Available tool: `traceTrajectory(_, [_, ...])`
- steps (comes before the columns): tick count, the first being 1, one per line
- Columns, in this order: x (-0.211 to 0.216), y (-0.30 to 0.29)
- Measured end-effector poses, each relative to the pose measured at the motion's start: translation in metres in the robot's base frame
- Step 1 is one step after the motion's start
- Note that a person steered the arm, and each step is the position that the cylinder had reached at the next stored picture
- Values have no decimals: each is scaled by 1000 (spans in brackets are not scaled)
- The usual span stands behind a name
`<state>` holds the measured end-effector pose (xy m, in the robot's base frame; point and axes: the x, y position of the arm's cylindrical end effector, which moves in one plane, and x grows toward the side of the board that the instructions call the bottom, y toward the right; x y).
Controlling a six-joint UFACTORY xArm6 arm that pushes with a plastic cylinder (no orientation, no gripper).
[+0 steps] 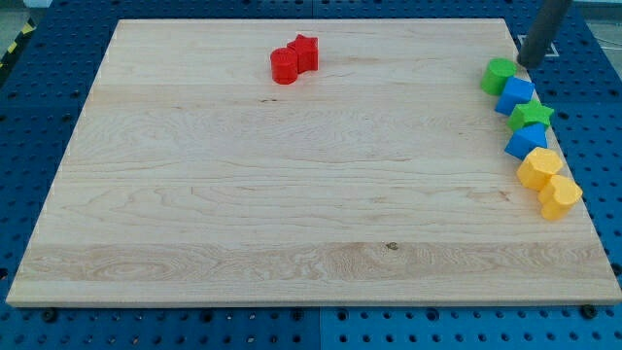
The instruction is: Separate the green circle from blue cube
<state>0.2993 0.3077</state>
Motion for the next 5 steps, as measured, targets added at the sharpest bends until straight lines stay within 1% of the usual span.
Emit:
traceTrajectory(1, [21,-3])
traceTrajectory(4, [21,-69])
traceTrajectory(5, [21,-78])
